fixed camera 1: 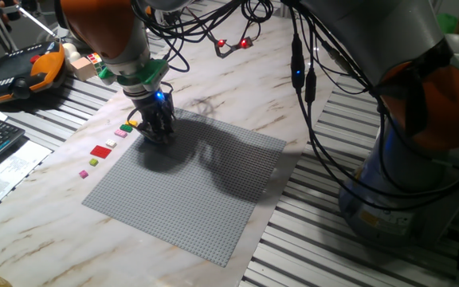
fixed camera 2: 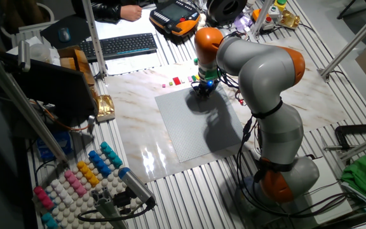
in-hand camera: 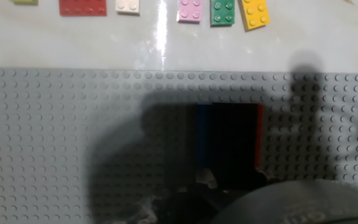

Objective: Build with small Lego blocks

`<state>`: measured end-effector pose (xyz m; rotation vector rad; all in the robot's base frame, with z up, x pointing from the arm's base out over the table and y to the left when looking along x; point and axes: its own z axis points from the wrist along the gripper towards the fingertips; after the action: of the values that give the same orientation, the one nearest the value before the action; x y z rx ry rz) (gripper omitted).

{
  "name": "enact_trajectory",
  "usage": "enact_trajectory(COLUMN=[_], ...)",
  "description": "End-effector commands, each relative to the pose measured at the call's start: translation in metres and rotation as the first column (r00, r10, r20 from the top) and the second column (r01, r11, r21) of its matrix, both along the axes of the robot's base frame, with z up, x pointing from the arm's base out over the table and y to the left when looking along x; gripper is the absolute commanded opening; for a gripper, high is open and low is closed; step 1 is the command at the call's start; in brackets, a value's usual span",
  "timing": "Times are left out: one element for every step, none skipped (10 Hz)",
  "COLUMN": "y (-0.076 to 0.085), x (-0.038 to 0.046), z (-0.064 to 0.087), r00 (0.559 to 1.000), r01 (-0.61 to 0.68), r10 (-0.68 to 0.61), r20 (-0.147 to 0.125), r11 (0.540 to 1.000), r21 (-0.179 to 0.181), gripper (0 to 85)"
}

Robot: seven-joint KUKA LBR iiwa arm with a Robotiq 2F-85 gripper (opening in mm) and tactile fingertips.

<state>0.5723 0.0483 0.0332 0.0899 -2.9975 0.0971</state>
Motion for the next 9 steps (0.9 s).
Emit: enact_trajectory(y=[-0.0005,-0.0001,0.0000,0.0001,0.0000,0.0000,0.0001,0.0001,0.0001], x=[0.0003,0.0007,0.0010,0.0012,0.0013,0.0015,0.0016,0.0016,0.0017], z=[-0.0005,-0.0013,-0.0017,-0.0019,-0.0020,-0.0023,-0.0024,-0.0024,-0.0025], r00=[1.000,1.000,1.000,1.000,1.000,1.000,1.000,1.000,1.000], r01=[0.000,0.001,0.001,0.001,0.001,0.001,0.001,0.001,0.001], r10=[0.000,-0.001,-0.001,-0.001,-0.001,-0.001,-0.001,-0.001,-0.001], r20=[0.000,0.002,0.002,0.002,0.003,0.003,0.003,0.003,0.003], r11=[1.000,1.000,1.000,1.000,1.000,1.000,1.000,1.000,1.000], r21=[0.000,0.003,0.004,0.003,0.004,0.004,0.006,0.006,0.006], gripper=[36.7,37.3,37.3,37.3,38.0,39.0,39.7,40.7,42.3])
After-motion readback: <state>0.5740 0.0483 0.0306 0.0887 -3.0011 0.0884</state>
